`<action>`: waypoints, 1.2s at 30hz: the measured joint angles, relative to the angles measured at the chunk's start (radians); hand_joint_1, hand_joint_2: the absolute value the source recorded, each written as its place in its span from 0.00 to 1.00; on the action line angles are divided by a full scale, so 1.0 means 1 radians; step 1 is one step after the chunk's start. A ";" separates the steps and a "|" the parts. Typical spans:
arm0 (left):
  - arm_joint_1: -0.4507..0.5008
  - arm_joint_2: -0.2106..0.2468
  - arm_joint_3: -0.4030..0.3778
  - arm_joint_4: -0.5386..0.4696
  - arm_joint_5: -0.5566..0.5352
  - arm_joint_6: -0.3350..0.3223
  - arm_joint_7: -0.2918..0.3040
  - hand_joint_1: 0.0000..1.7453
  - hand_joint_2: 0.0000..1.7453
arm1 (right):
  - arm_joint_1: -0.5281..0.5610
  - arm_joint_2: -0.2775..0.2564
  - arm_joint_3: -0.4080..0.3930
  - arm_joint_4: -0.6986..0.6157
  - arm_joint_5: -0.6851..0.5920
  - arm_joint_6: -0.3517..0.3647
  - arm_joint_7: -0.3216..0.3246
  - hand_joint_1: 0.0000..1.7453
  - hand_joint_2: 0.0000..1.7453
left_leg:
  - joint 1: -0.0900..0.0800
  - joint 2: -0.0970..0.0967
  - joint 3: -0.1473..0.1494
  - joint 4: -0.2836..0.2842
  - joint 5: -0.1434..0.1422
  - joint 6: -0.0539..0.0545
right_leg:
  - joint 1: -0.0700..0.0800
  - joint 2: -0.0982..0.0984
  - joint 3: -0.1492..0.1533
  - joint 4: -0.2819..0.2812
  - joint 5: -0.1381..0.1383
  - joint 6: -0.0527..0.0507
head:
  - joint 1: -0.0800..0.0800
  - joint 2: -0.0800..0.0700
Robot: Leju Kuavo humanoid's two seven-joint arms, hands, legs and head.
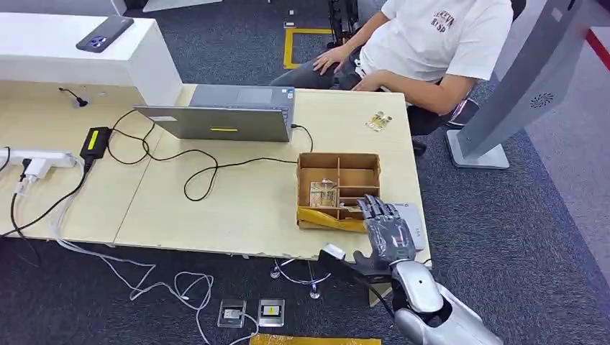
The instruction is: Pass the card to the sensor for recognition and then transmit it.
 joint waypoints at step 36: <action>0.001 -0.002 0.000 0.000 0.000 0.000 0.000 0.00 0.00 | -0.106 0.172 -0.002 0.179 0.099 -0.137 -0.084 0.00 1.00 | 0.000 0.000 0.000 0.000 0.000 0.000 | 0.000 0.001 0.000 0.000 0.000 0.000 | 0.000 0.000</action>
